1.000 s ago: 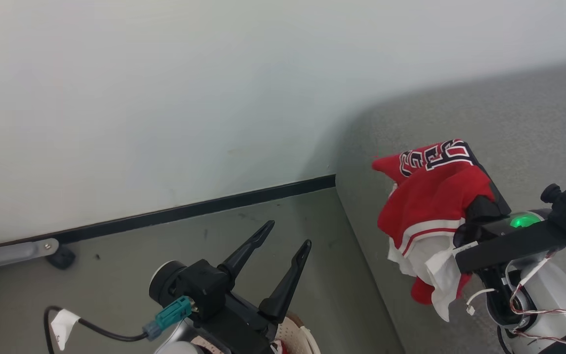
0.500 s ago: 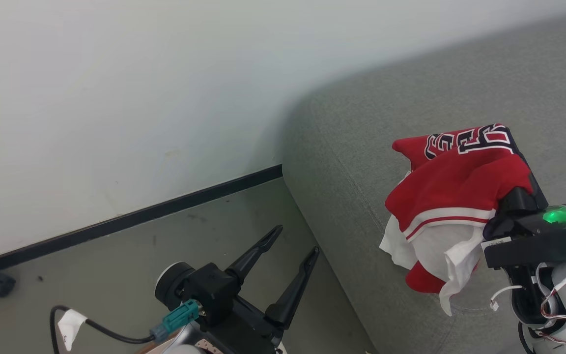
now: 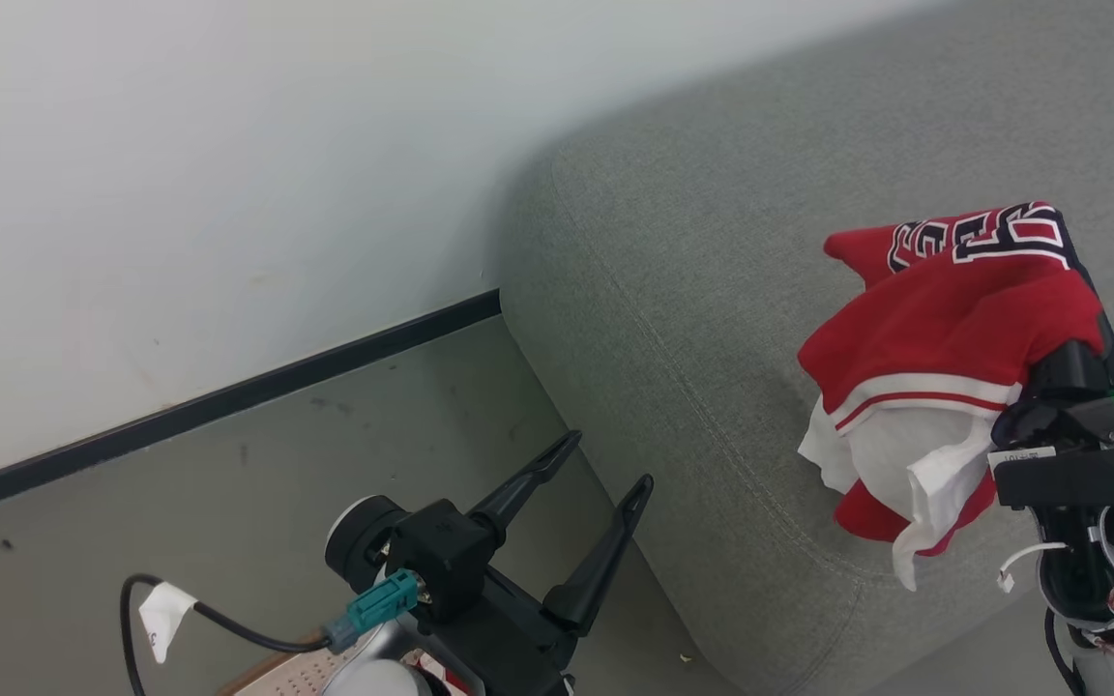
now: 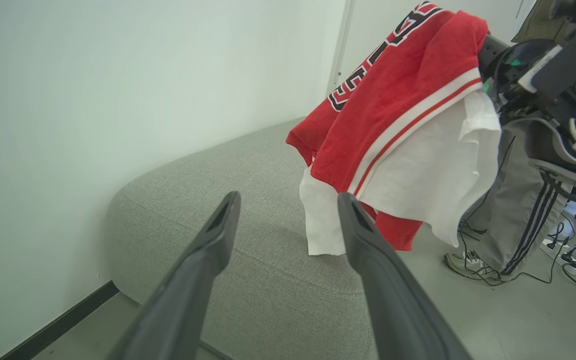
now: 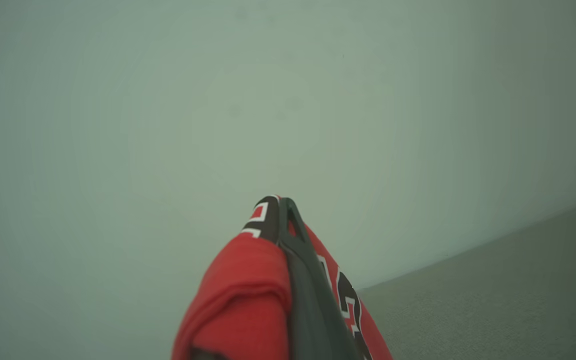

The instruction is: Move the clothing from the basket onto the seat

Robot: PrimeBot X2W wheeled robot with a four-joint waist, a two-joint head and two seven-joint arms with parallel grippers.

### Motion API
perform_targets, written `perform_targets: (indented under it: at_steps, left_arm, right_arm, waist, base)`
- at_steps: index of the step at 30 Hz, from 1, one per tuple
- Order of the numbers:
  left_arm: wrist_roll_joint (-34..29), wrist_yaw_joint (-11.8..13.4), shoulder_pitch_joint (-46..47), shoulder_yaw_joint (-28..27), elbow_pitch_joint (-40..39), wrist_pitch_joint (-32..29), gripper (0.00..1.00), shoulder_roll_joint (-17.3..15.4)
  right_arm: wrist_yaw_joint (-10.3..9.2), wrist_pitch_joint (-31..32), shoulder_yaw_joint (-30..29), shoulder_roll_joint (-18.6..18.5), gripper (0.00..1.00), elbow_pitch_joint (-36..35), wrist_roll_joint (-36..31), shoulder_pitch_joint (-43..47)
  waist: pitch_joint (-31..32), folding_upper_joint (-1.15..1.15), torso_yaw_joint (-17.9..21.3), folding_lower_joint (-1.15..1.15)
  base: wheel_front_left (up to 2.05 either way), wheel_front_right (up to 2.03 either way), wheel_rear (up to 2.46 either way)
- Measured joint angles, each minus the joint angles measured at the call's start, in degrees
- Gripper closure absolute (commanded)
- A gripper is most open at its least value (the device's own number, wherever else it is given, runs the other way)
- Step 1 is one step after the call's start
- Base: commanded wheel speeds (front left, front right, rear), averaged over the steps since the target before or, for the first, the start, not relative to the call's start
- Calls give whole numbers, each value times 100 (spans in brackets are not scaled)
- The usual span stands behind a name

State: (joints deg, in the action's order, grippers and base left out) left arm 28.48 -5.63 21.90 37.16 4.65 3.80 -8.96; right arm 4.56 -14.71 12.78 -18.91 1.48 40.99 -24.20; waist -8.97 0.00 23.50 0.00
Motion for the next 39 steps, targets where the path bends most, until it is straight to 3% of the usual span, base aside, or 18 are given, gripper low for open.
perform_targets:
  at_steps: [10, 19, 34, 39]
  left_arm:
    - [-38, -43, 90, 27, 3, -65, 0, -27]
    - [-87, -48, 338, 97, -127, -176, 0, -32]
    - [-344, -93, 882, 238, -439, -478, 0, -101]
    - [-356, -94, 1059, 244, -502, -532, 0, -141]
  right_arm:
    - [159, -1, -201, -242, 100, 368, 247, -1149]
    - [203, 113, -443, -767, 100, 1322, 257, -2332]
    - [234, 357, -1136, -1653, 100, 3004, 659, -3542]
    - [234, 355, -1165, -1777, 100, 3299, 624, -3910]
  waist:
    - [-229, 0, -56, 0]
    - [-576, 0, -173, 0]
    - [-1494, 0, -546, 1]
    - [-1834, 0, -705, 1]
  base:
    - [0, 0, 0]
    - [0, 0, 0]
    - [0, 0, 0]
    - [0, 0, 0]
